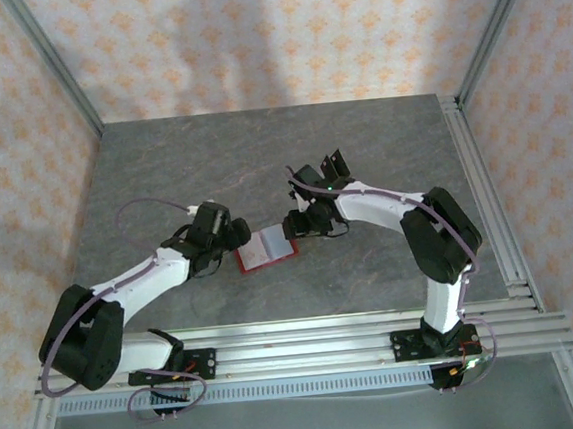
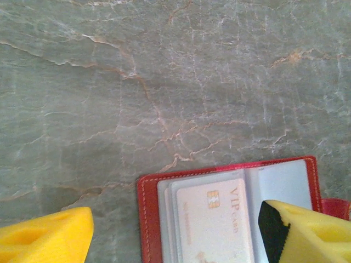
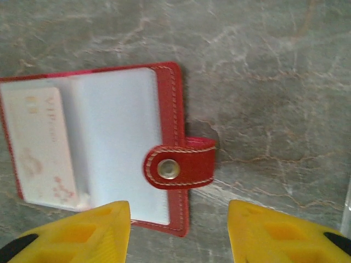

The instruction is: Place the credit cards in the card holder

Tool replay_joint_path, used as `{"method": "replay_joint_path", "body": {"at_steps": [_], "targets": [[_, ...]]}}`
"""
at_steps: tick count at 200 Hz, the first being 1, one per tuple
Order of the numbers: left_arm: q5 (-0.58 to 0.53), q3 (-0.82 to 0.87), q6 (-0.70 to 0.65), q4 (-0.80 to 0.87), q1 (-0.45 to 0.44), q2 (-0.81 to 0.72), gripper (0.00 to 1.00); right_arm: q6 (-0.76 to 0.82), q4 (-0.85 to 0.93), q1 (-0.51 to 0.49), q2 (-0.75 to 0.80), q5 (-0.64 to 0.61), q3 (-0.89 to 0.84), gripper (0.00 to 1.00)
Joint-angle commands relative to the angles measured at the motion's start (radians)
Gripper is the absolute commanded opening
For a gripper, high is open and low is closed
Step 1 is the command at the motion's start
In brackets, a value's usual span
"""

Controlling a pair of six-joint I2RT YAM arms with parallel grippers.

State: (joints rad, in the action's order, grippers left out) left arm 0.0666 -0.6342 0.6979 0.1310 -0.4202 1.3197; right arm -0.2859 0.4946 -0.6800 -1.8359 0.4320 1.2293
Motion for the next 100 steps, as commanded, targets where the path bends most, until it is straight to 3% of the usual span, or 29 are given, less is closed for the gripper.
{"method": "replay_joint_path", "body": {"at_steps": [1, 100], "targets": [[0.093, 0.008, -0.042, -0.105, 0.017, 0.032, 0.81, 0.011, -0.03, -0.004, -0.018, -0.055, -0.02, 0.5], [0.085, -0.009, -0.054, -0.142, 0.016, 0.15, 0.81, -0.008, -0.093, -0.004, -0.083, 0.006, -0.051, 0.39]]}}
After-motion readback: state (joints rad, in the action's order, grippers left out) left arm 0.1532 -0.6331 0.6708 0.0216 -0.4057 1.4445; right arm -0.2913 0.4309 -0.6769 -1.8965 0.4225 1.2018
